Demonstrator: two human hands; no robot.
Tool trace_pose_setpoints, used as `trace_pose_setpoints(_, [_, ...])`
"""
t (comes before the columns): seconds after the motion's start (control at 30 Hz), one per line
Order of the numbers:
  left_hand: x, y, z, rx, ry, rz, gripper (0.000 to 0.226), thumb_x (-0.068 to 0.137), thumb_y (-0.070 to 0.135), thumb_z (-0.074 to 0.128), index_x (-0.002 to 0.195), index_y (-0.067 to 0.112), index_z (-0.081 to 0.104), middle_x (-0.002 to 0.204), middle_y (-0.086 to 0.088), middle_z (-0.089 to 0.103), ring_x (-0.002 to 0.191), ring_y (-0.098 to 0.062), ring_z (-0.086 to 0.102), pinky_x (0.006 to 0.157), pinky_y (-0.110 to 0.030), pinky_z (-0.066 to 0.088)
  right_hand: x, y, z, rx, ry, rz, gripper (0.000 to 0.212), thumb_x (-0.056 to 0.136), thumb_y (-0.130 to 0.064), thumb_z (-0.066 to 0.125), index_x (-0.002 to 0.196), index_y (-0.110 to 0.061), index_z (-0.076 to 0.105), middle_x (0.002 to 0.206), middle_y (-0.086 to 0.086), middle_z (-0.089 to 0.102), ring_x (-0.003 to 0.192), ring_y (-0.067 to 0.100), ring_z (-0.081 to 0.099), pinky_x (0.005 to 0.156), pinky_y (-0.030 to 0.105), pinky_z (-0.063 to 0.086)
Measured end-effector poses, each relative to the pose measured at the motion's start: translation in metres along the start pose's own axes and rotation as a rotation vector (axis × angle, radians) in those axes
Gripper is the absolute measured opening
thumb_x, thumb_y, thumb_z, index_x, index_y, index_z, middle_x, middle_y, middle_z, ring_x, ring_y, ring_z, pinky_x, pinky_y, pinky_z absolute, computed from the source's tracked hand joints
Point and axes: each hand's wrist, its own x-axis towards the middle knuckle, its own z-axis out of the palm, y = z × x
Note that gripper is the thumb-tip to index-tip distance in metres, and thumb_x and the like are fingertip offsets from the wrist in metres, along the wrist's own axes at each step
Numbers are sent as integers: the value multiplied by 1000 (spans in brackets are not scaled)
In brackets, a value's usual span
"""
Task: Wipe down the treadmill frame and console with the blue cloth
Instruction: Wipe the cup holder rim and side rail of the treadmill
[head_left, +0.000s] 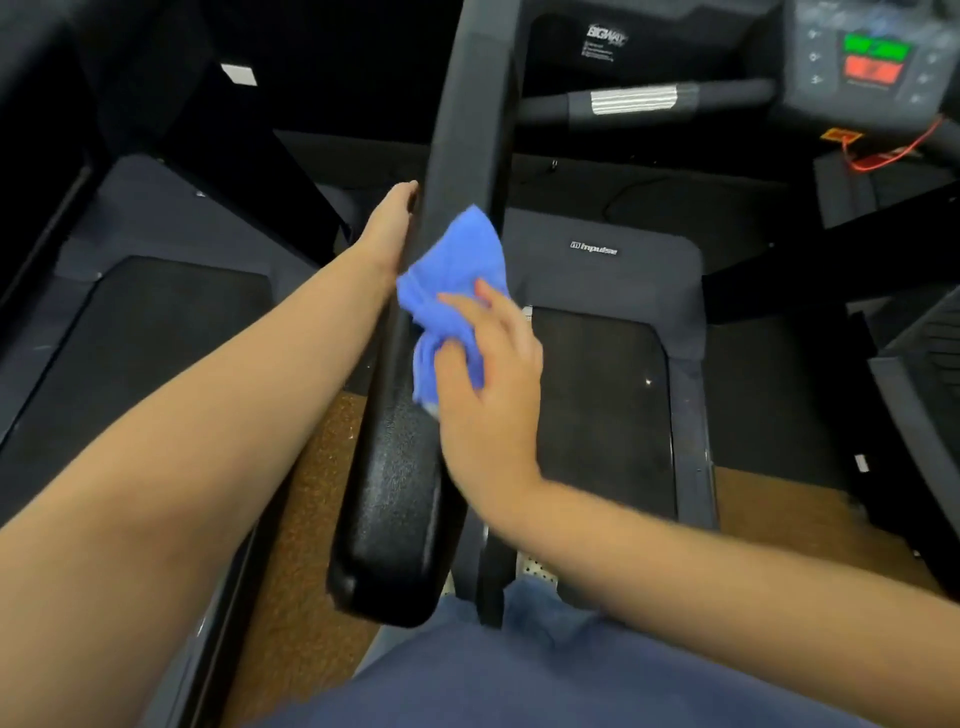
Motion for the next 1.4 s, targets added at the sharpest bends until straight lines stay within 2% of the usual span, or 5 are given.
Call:
trace_pose_setpoints(0.47, [-2, 3, -14, 57, 112, -53, 51, 89, 14, 34, 41, 20, 19, 34, 7, 21, 32, -9, 20, 33, -16, 19, 53, -23, 25, -787, -246, -257, 27, 79, -34, 54, 97, -34, 74, 144, -6, 46, 137, 34, 24, 105, 66, 23])
trace_pose_setpoints(0.6, [2, 4, -18, -35, 28, -47, 71, 97, 21, 28, 28, 17, 42, 33, 5, 41, 29, -7, 41, 36, -12, 32, 107, -29, 41, -1003, -306, -227, 30, 85, -35, 49, 103, -26, 70, 140, -9, 41, 137, 27, 21, 108, 65, 19])
trace_pose_setpoints(0.7, [5, 0, -21, -219, -69, -97, 61, 98, 44, 29, 66, 15, 73, 71, -5, 71, 71, -16, 69, 65, -24, 51, 147, -28, 50, -1031, -237, -209, 30, 85, -37, 49, 102, -24, 70, 129, -8, 45, 129, 26, 30, 102, 62, 29])
trace_pose_setpoints(1.03, [3, -9, -19, -216, -133, -193, 72, 93, 65, 21, 106, 10, 66, 94, -9, 74, 79, -20, 72, 64, -27, 56, 271, -16, 54, -832, -139, -93, 32, 82, -36, 56, 113, -28, 62, 130, -1, 41, 116, 25, 35, 72, 35, 41])
trace_pose_setpoints(1.4, [2, -16, -8, -95, -48, -56, 75, 100, 43, 28, 45, 16, 72, 55, 0, 69, 48, -10, 66, 47, -16, 49, 182, 22, 9, 8, -115, 303, 54, 79, -56, 55, 123, -25, 48, 114, -2, 56, 99, 15, 55, 62, 15, 39])
